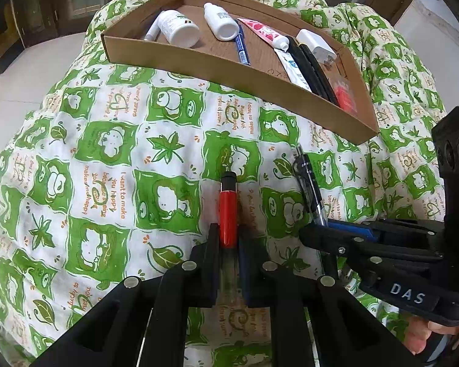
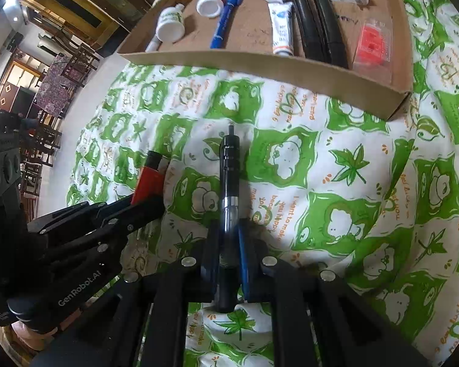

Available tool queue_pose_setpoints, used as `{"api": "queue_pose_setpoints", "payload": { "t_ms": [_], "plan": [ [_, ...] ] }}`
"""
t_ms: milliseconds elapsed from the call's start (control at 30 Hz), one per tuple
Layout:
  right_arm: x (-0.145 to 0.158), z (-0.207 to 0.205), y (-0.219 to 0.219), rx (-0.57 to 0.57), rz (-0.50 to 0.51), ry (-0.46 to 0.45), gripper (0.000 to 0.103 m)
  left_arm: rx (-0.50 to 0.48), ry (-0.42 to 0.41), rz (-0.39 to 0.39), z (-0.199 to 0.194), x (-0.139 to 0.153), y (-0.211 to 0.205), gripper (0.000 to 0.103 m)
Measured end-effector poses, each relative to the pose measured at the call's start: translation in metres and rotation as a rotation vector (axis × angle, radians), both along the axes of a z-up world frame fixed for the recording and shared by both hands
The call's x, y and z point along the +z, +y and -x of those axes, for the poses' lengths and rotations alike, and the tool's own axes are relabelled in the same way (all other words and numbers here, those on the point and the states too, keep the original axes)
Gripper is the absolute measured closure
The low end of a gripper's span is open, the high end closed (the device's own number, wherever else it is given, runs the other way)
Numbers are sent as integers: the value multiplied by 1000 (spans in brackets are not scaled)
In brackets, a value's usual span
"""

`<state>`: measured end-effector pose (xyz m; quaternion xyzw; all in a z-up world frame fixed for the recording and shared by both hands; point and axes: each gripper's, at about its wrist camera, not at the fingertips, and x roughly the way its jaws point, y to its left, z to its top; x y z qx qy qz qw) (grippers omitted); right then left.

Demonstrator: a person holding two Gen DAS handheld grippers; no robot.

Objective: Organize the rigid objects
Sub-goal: 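Lift the red lighter and clear pen off the bedspread with both tools, then carry the red lighter and clear pen over the tray with both tools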

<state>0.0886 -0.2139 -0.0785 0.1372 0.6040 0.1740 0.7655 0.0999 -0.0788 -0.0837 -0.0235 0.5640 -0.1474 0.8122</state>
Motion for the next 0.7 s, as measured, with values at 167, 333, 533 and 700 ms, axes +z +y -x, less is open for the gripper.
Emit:
{"api": "queue_pose_setpoints", "payload": {
  "t_ms": [167,333,533,700],
  "plan": [
    [15,1,-4,-29,-38,-51,93,1,-30,15,3,7,3,93],
    [31,0,-14,-57,-63,-120,93,20,-52,54,4,15,11,93],
    [47,-3,-31,-105,-78,-190,93,12,-58,45,6,17,11,93],
    [47,-5,-45,-146,-117,-175,93,14,-57,35,7,16,6,93]
  ]
}}
